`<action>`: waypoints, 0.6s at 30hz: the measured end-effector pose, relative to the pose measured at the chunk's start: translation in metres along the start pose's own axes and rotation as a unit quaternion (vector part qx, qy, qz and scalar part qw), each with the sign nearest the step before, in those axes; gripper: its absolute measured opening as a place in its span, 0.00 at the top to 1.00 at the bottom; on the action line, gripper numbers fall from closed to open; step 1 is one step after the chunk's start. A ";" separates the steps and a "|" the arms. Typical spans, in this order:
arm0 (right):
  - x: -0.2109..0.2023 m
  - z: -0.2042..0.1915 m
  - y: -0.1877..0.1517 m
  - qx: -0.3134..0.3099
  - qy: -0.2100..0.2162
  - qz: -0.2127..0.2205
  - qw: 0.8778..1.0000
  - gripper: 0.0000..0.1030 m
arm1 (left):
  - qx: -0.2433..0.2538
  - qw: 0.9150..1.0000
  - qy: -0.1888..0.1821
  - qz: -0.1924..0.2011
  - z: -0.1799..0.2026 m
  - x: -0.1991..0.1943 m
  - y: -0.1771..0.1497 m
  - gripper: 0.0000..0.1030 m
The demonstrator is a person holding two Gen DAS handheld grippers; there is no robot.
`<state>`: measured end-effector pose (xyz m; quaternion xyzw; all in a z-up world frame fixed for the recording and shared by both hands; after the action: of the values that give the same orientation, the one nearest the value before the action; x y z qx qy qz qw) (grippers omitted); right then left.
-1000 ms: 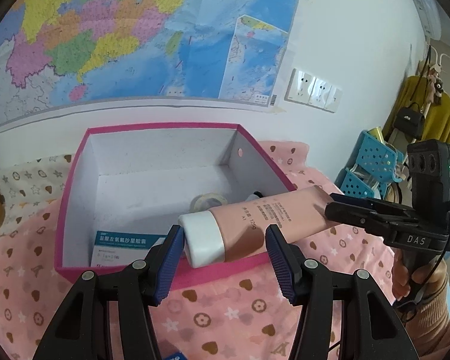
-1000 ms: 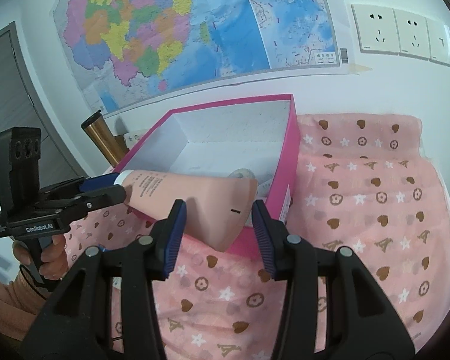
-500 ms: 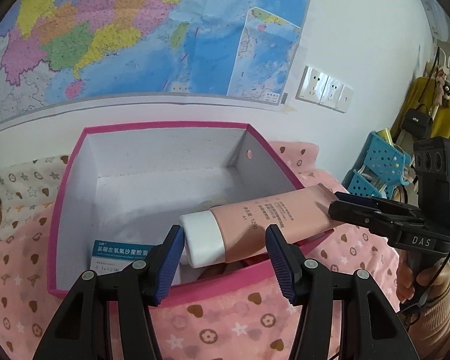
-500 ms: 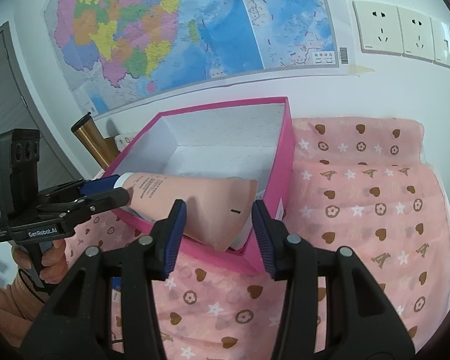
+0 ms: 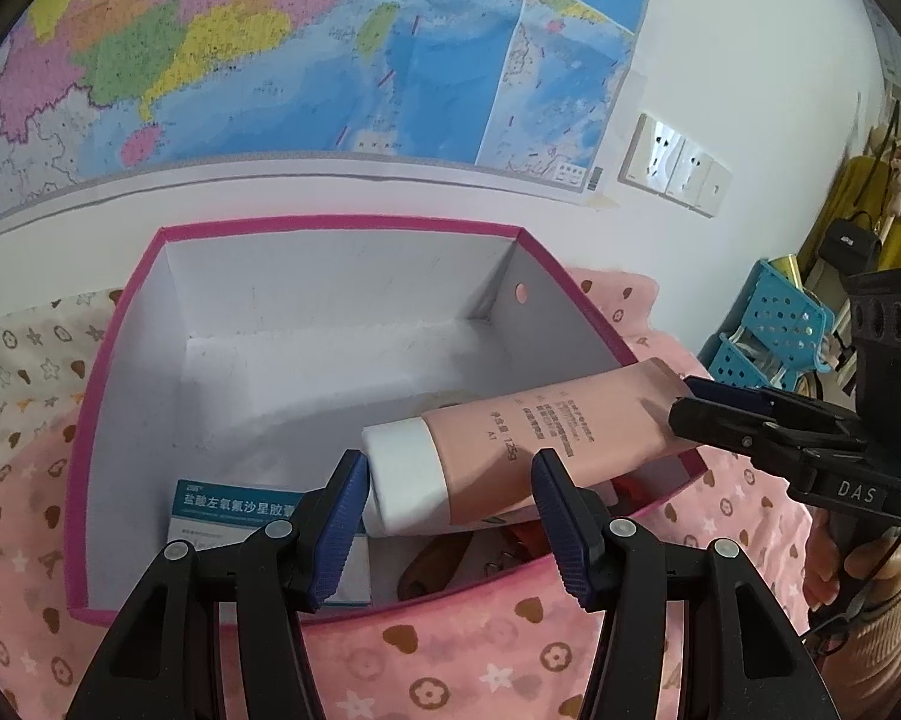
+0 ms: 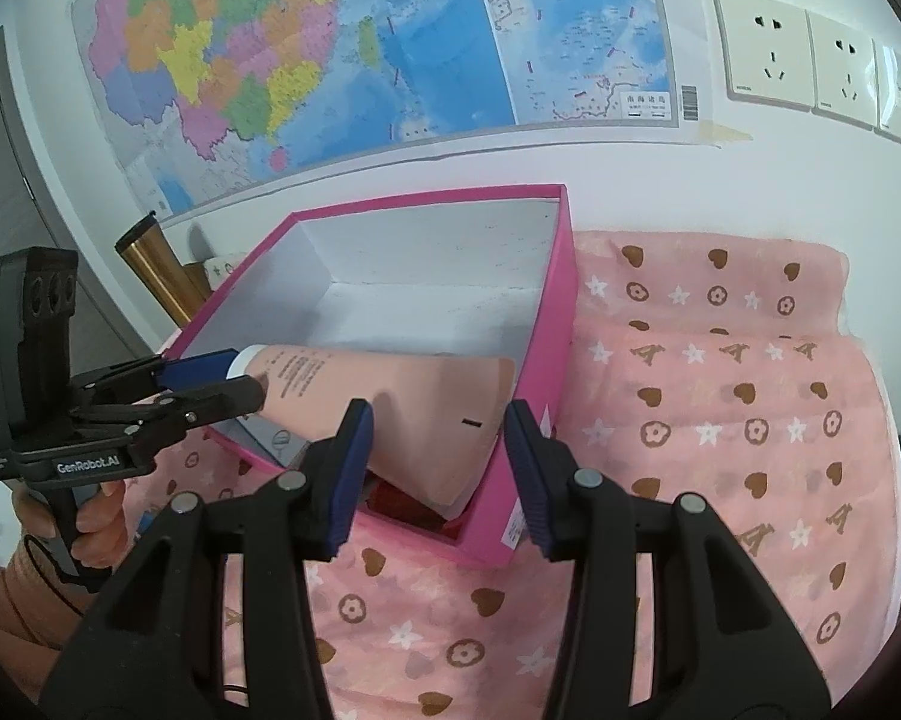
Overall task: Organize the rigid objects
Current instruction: 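Carry the peach tube into the magenta box and open the right gripper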
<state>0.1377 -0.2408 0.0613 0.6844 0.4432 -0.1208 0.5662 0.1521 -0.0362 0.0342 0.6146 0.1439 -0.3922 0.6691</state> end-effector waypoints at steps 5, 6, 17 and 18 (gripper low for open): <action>0.005 -0.002 0.000 -0.011 -0.012 -0.005 1.000 0.53 | -0.010 1.000 -0.003 -0.010 -0.006 0.010 0.000 0.45; 0.006 -0.003 0.000 -0.014 -0.016 -0.006 1.000 0.53 | -0.012 1.000 -0.005 -0.011 -0.007 0.011 0.000 0.45; 0.010 -0.004 0.000 -0.027 -0.042 -0.008 0.999 0.52 | -0.012 1.000 -0.006 -0.024 -0.008 0.025 0.003 0.45; 0.011 -0.005 0.000 -0.031 -0.046 -0.007 0.998 0.52 | -0.011 1.000 -0.008 -0.025 -0.008 0.027 0.003 0.45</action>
<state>0.1421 -0.2311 0.0558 0.6571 0.4253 -0.1426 0.6058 0.1747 -0.0381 0.0163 0.6003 0.1582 -0.4122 0.6668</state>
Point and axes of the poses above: each gripper's, at about its wrist camera, not at the fingertips, and x roughly the way its jaws point, z to its right, y to its top, the point moved 1 cm from there along x, roughly the way its jaws point, and after that the axes turned 3 degrees about x, right-handed, at the moved point
